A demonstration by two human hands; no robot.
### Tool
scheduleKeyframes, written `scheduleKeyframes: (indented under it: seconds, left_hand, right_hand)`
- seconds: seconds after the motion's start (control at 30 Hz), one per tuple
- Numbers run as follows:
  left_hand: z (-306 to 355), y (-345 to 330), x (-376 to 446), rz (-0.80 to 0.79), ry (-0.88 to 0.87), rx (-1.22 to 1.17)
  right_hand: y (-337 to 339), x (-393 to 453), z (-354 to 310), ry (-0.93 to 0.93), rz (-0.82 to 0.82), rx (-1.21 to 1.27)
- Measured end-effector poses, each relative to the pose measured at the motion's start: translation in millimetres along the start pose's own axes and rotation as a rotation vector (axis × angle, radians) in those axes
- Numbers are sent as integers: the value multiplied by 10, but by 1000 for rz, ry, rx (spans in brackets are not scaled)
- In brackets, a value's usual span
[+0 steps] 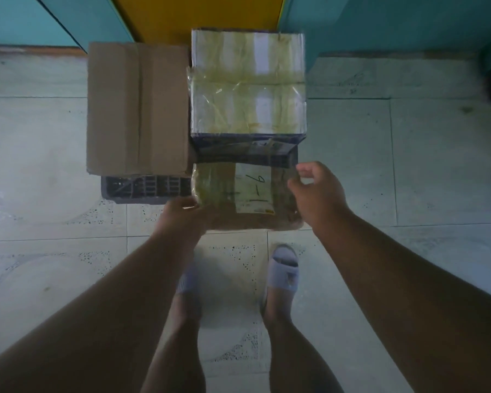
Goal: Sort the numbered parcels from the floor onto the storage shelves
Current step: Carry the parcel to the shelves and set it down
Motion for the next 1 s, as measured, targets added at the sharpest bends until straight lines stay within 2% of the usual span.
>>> scheduleKeyframes:
  seconds: [0.07,0.13,0.23,0.3,0.47,0.6,0.7,0.87,1.0]
  left_hand:
    - [27,112,-123,-56,-4,-95]
    - [178,192,-318,-106,-22,-180]
    - [426,277,-663,-138,-12,-352]
    - [623,351,-898,-136,-11,-439]
    - [1259,435,-1474,-150,11,-577]
    - [1961,517,-1851,-198,-62,-663]
    - [2601,744,-2040,-178,-206,-636]
    - [3764,984,-2413,-215,-514,-418]
    - [4558,783,-2794,-342,-657,-304]
  right_hand:
    - [8,-103,1,24,-36,-92]
    - [31,-244,-9,7,-140,-136]
    - [236,-593,-115,-57,-320,-15]
    - [509,-874,-272,-28,-355,43]
    - [1245,-1720,-821,115,-294,109]
    - [1757,-2419,-1176,172,-91,222]
    - [1932,-2910,-1374,191,-98,360]
    - [2120,-3462,-1842,162,-335,447]
    - [2659,-3800,-2120,242,-218,587]
Point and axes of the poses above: each hand's wrist, its own x-axis towards the middle knuckle, its own y-axis out of the back of the hand, z = x × y, the point moved 10 cm from there along x, towards the middle knuckle, and after that the axes turned 15 degrees about -y, right-handed, at the moved point
